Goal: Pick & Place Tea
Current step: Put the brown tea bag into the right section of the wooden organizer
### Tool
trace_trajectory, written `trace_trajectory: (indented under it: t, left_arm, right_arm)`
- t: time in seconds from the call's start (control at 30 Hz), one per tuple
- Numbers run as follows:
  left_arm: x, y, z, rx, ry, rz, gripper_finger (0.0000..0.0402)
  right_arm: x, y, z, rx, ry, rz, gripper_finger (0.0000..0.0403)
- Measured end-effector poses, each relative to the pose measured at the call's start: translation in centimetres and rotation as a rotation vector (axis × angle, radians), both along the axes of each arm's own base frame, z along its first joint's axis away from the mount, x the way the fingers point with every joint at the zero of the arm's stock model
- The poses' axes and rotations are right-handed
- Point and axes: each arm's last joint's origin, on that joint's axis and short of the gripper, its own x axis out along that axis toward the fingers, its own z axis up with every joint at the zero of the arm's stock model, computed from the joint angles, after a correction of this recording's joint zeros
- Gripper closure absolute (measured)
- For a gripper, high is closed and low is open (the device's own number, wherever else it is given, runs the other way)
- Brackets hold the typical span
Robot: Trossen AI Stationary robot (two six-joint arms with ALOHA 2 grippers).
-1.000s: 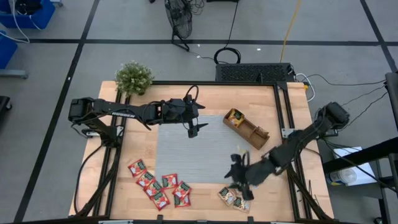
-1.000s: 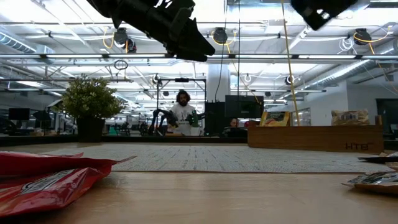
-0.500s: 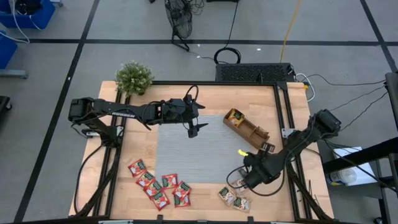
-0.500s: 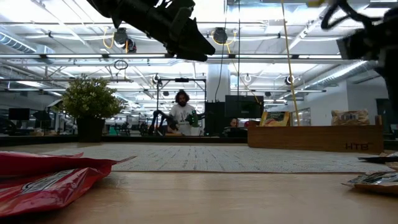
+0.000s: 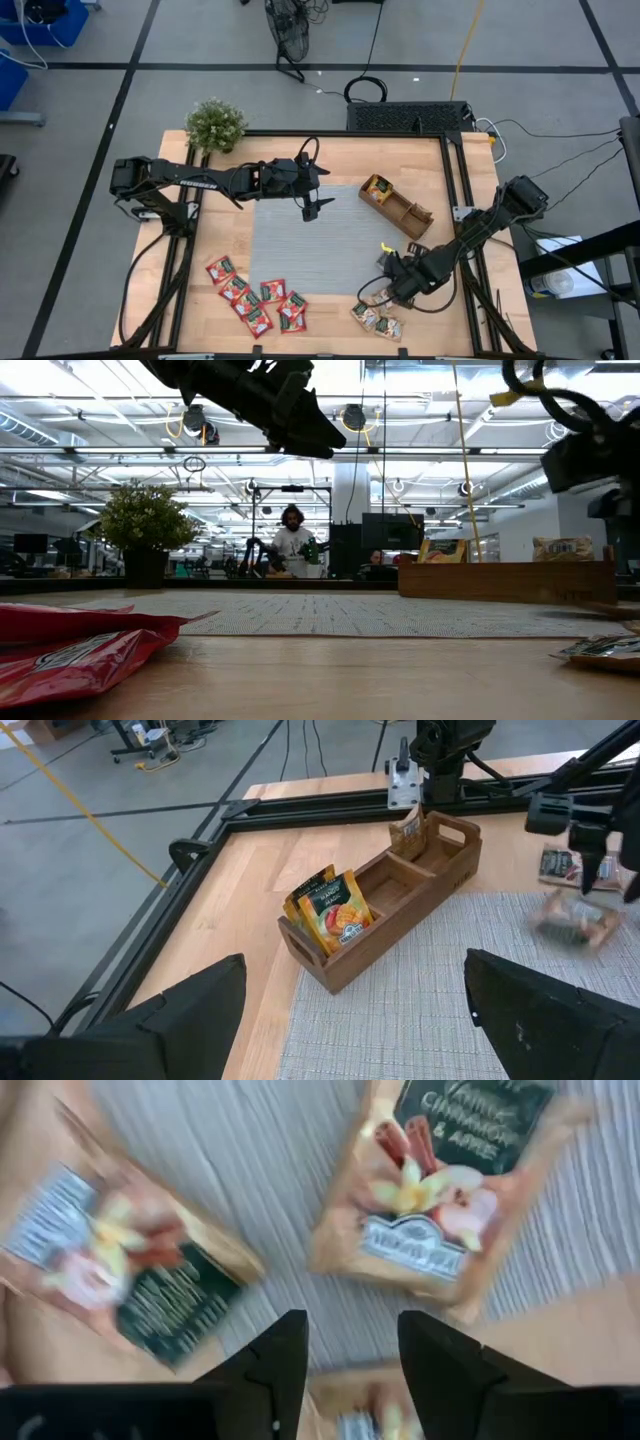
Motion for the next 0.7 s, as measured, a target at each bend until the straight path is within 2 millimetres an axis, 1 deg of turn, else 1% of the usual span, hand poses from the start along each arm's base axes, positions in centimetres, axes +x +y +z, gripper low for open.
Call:
trace_trajectory:
  t: [0.17,0.23,0.4,0.5,0.6,0.7]
  left_arm:
    - [0.0,0.0,0.0,0.000,0.000,0.000,0.0036]
    - [0.0,0.0,0.0,0.000,0.000,0.000,0.0036]
    - [0.0,0.0,0.0,0.000,0.000,0.000,0.0036]
    - [0.0,0.0,0.0,0.000,0.000,0.000,0.0036]
    - [0.0,0.0,0.0,0.000,0.000,0.000,0.0036]
    - [0.0,0.0,0.0,0.000,0.000,0.000,0.0036]
  right_arm:
    - [1.2,0.0,0.2,-0.077,-0.163,0.064,0.0262]
    - [1.6,-0.3,0.2,-0.107,-0.192,0.102,0.0262]
    - [2.0,-1.4,0.2,-0.160,-0.136,0.266,0.0262]
    - [1.9,-1.9,0.3,-0.120,-0.069,0.384,0.0262]
    - [1.8,-2.1,0.2,-0.053,-0.024,0.443,0.0262]
    - [1.9,-2.1,0.2,-0.044,-0.020,0.505,0.0262]
